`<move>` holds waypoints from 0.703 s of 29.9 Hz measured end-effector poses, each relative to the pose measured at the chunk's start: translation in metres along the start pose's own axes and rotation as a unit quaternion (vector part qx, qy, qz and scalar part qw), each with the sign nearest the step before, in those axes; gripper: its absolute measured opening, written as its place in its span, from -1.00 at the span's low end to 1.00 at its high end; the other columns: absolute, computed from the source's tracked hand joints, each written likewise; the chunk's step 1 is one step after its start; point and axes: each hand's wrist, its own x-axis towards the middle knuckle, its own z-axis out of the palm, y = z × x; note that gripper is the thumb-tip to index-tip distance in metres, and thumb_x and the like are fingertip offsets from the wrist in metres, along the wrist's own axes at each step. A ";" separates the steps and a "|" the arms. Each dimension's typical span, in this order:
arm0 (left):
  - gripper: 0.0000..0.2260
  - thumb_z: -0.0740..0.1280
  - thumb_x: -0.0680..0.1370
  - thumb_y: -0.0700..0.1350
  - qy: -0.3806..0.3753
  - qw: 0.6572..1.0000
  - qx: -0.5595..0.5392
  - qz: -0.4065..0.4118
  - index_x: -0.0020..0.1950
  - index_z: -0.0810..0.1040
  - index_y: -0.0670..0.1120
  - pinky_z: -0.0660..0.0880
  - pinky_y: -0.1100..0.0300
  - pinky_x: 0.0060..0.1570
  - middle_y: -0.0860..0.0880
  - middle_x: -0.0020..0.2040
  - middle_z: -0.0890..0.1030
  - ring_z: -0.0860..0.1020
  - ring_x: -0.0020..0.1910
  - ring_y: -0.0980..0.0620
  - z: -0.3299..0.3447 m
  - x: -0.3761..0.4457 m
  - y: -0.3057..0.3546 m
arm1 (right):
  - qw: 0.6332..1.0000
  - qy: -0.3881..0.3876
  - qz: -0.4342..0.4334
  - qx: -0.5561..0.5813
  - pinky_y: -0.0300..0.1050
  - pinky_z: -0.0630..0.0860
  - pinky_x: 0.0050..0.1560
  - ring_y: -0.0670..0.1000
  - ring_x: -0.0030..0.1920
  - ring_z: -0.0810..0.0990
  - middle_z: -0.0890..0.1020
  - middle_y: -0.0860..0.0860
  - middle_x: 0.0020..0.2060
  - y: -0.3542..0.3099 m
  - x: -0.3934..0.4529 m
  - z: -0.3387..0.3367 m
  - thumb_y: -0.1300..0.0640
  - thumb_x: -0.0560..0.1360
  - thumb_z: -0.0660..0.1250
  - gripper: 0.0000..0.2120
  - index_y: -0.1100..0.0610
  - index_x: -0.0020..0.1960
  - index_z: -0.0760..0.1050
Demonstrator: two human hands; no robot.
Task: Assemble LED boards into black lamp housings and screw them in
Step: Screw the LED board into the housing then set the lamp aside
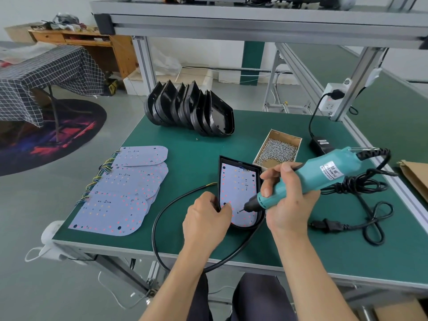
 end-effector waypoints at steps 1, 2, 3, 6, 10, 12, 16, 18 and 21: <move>-0.71 0.38 0.50 0.08 0.001 1.000 0.000 0.000 -0.26 0.33 0.03 0.27 0.11 -0.33 0.08 -0.37 0.43 0.40 -0.34 0.06 0.000 0.000 0.000 | 1.000 0.001 -0.001 0.001 -0.18 0.40 -0.35 0.06 -0.55 0.41 0.62 0.13 -0.36 0.000 0.000 0.000 0.15 0.49 0.38 -0.90 0.02 -0.20 0.53; -0.71 0.38 0.50 0.08 0.002 1.000 0.001 0.000 -0.27 0.33 0.02 0.28 0.11 -0.33 0.08 -0.36 0.43 0.40 -0.34 0.06 0.000 0.000 0.000 | 1.000 0.003 -0.001 0.001 -0.18 0.41 -0.34 0.06 -0.55 0.40 0.62 0.13 -0.36 0.001 0.000 0.000 0.15 0.48 0.38 -0.90 0.03 -0.19 0.52; -0.71 0.38 0.51 0.09 0.004 1.000 0.002 0.001 -0.27 0.32 0.02 0.28 0.11 -0.33 0.08 -0.36 0.43 0.41 -0.33 0.06 0.000 -0.001 0.000 | 1.000 0.006 -0.001 0.001 -0.18 0.41 -0.34 0.06 -0.55 0.40 0.62 0.14 -0.36 0.001 -0.001 0.000 0.15 0.48 0.38 -0.91 0.05 -0.19 0.51; -0.70 0.38 0.51 0.09 0.006 1.000 0.003 0.002 -0.26 0.33 0.02 0.26 0.13 -0.36 0.07 -0.37 0.43 0.42 -0.34 0.07 0.000 -0.001 0.000 | 1.000 0.007 -0.001 0.003 -0.17 0.42 -0.33 0.06 -0.55 0.40 0.61 0.15 -0.36 0.002 -0.001 0.000 0.16 0.48 0.39 -0.90 0.07 -0.18 0.48; -0.71 0.38 0.51 0.10 0.010 1.000 0.006 0.000 -0.26 0.33 0.01 0.26 0.14 -0.36 0.07 -0.36 0.44 0.43 -0.33 0.08 0.000 -0.001 -0.001 | 1.000 -0.001 -0.011 -0.012 -0.14 0.43 -0.32 0.06 -0.54 0.41 0.61 0.14 -0.36 0.003 -0.002 0.001 0.17 0.50 0.38 -0.90 0.07 -0.18 0.49; -0.71 0.38 0.51 0.10 0.011 1.000 0.009 -0.001 -0.26 0.34 0.01 0.27 0.14 -0.36 0.07 -0.35 0.45 0.43 -0.33 0.09 0.001 -0.001 -0.001 | 1.000 -0.007 -0.015 -0.020 -0.14 0.43 -0.33 0.07 -0.55 0.41 0.61 0.15 -0.37 0.003 -0.002 0.002 0.17 0.50 0.37 -0.90 0.05 -0.18 0.50; -0.71 0.38 0.51 0.11 0.013 1.000 0.014 -0.001 -0.25 0.34 0.01 0.25 0.15 -0.37 0.07 -0.34 0.46 0.43 -0.33 0.11 0.001 -0.002 -0.001 | 0.999 -0.015 -0.015 -0.040 -0.14 0.41 -0.36 0.08 -0.55 0.39 0.62 0.15 -0.36 0.002 -0.003 0.005 0.14 0.50 0.38 -0.88 -0.03 -0.19 0.54; -0.71 0.37 0.51 0.11 0.013 1.000 0.016 -0.001 -0.25 0.33 0.02 0.25 0.15 -0.37 0.07 -0.35 0.46 0.43 -0.33 0.11 0.001 -0.002 -0.001 | 0.999 -0.015 -0.015 -0.047 -0.14 0.40 -0.36 0.07 -0.55 0.39 0.63 0.14 -0.36 0.001 -0.003 0.007 0.13 0.50 0.38 -0.87 -0.06 -0.19 0.55; -0.70 0.38 0.51 0.10 0.013 1.000 0.015 -0.001 -0.26 0.33 0.02 0.25 0.15 -0.37 0.07 -0.35 0.46 0.43 -0.33 0.11 0.001 -0.002 -0.001 | 0.998 -0.014 -0.015 -0.053 -0.14 0.40 -0.35 0.06 -0.55 0.39 0.63 0.12 -0.36 0.001 -0.003 0.009 0.12 0.50 0.38 -0.86 -0.08 -0.20 0.55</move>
